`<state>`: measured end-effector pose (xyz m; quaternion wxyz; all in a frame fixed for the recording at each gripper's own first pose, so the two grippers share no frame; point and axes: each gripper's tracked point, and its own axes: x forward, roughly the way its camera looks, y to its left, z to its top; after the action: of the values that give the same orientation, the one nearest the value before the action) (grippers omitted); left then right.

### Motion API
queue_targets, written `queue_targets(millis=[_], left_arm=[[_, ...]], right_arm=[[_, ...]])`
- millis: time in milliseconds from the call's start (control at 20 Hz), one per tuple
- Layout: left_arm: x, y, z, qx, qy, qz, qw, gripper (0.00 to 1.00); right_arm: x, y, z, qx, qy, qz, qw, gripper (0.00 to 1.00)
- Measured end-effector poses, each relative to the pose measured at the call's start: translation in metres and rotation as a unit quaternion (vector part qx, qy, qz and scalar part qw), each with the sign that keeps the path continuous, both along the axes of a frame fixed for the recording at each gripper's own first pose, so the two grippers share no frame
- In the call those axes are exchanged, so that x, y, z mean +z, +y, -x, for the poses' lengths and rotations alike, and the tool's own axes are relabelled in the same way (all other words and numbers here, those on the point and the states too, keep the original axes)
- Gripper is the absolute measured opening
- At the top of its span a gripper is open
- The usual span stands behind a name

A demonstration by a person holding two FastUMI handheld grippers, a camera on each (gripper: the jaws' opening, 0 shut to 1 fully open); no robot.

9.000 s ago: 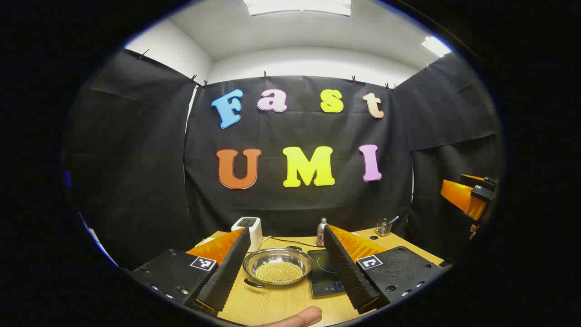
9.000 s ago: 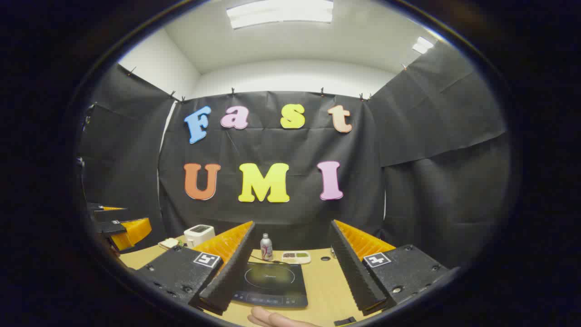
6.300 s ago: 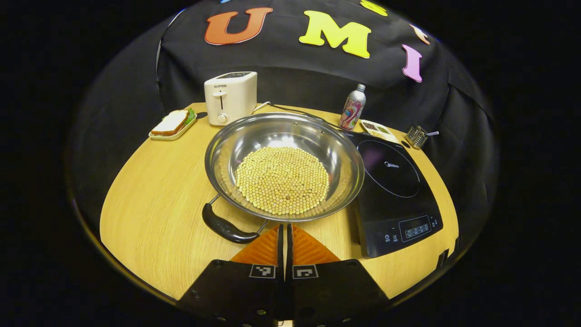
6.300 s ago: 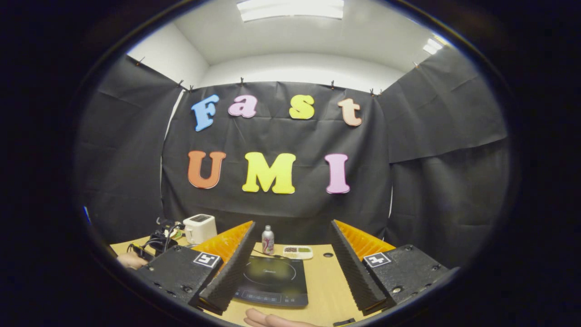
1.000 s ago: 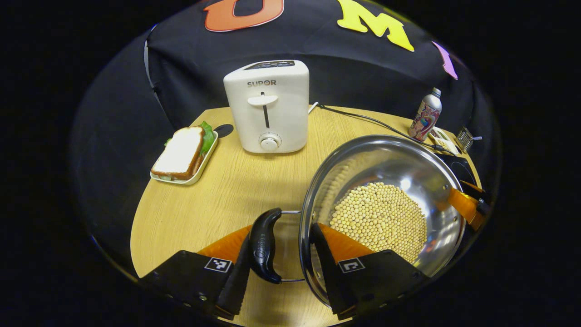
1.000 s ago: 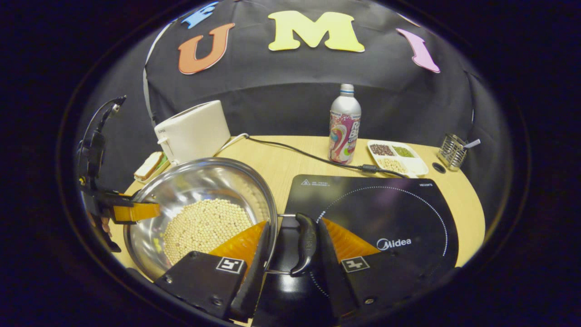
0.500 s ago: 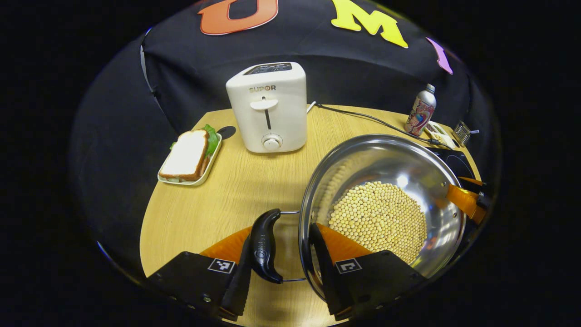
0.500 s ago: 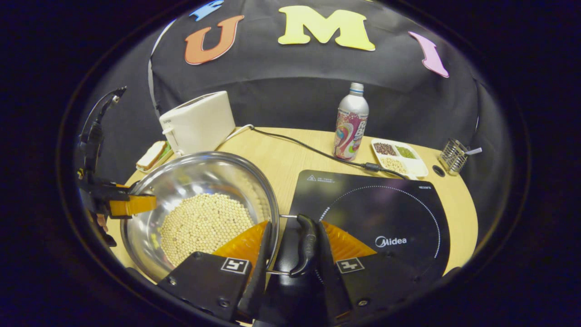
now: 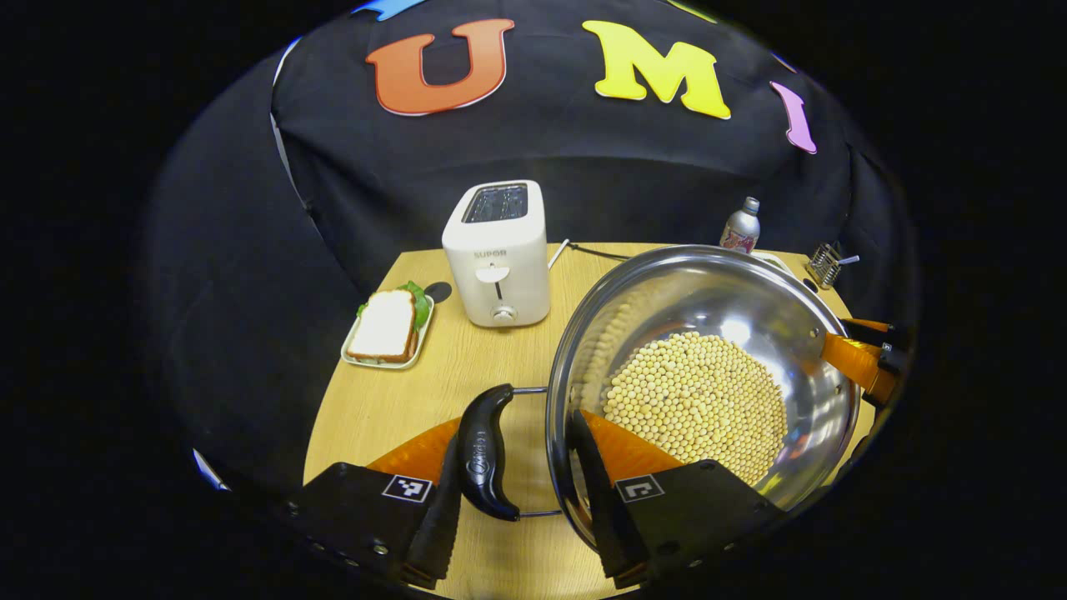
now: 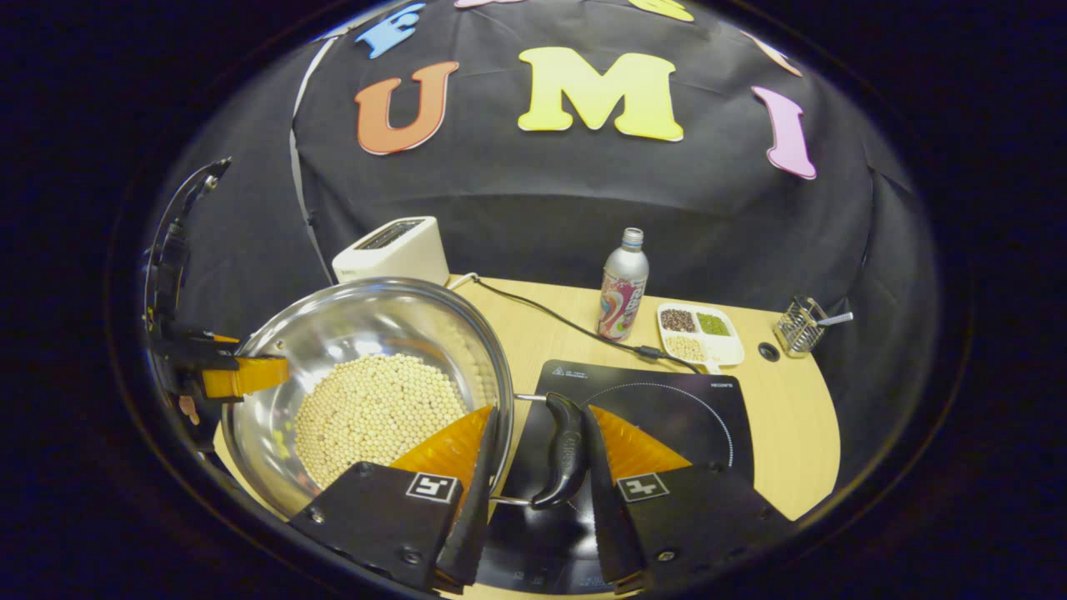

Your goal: First push the handle of the pot to place it horizontally, then grasp the pot with both hands and set it on the induction cooktop.

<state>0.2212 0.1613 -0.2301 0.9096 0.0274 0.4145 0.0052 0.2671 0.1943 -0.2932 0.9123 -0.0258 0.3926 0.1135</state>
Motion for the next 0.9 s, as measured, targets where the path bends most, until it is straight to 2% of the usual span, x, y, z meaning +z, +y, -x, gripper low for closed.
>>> queue_targets(millis=[200,400,900], left_arm=[[0.033,-0.026,0.004,-0.014,-0.015,-0.011,1.000,0.65],[0.050,-0.066,0.002,-0.027,-0.023,-0.012,0.999,0.65],[0.049,-0.179,-0.031,-0.061,-0.032,0.010,0.998,0.65]], right_arm=[[0.037,-0.029,0.004,-0.002,-0.013,0.002,1.000,0.56],[0.054,-0.068,0.003,-0.001,-0.017,0.017,1.000,0.53],[0.062,-0.181,-0.015,-0.048,-0.013,0.016,0.999,0.56]])
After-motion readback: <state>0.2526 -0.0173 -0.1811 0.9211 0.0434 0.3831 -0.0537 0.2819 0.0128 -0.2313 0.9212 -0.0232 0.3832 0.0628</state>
